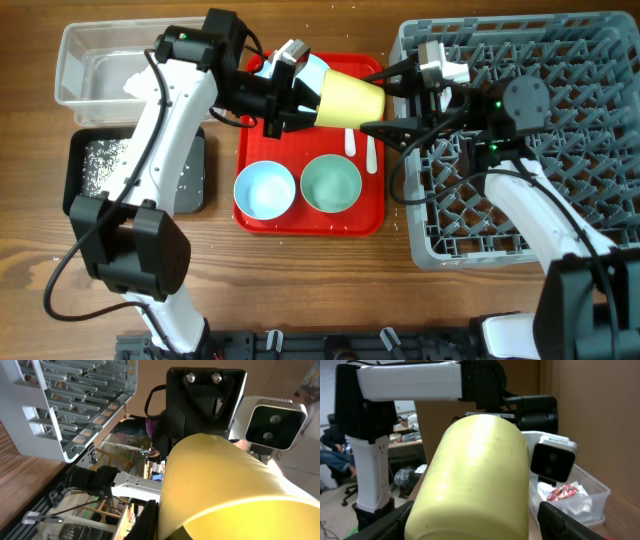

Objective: Sort waste into correct bins and load items into the dishwasher rack
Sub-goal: 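Grasp the yellow cup with the right gripper and open the left gripper, then lower the yellow cup upside down into the rack with the right gripper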

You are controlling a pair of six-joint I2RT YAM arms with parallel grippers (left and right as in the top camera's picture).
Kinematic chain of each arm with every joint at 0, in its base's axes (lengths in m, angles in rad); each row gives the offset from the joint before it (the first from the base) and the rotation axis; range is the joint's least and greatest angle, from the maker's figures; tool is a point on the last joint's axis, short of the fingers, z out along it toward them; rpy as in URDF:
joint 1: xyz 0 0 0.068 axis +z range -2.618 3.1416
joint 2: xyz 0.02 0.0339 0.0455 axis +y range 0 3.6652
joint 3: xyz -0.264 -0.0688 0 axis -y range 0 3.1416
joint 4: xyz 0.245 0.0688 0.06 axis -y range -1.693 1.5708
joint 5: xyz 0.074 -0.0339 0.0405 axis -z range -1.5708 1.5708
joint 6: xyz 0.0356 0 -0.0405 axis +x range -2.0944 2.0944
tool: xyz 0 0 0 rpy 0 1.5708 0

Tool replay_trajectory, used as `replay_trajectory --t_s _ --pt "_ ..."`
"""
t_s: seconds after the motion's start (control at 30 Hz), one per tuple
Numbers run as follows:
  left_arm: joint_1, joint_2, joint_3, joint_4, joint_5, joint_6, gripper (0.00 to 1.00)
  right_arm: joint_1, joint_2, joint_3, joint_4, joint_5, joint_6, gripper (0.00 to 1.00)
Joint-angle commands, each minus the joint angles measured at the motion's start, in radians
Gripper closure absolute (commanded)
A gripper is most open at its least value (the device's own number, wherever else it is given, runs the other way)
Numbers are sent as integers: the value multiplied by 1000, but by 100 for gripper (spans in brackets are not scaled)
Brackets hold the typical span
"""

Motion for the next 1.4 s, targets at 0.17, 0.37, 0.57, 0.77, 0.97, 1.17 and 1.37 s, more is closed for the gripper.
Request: replay_trajectory --t_s 0.17,0.37,0.57,0.77,0.97,1.17,1.37 --pt "-23 -12 14 -1 42 56 96 46 30 13 76 -30 105 34" --pt "-23 -12 14 -1 41 79 96 50 30 13 77 -30 118 46" --pt "-21 -12 14 0 29 79 80 42 30 13 114 -26 161 56" --pt "-16 -12 14 -1 27 80 66 -71 30 13 115 -64 266 68" --pt "-4 -12 14 14 27 80 61 -241 30 13 116 -131 372 71" --pt "21 -12 14 148 3 80 60 -349 28 13 117 -146 527 81" --pt "23 -12 14 313 -241 77 55 -349 28 13 79 -93 537 80"
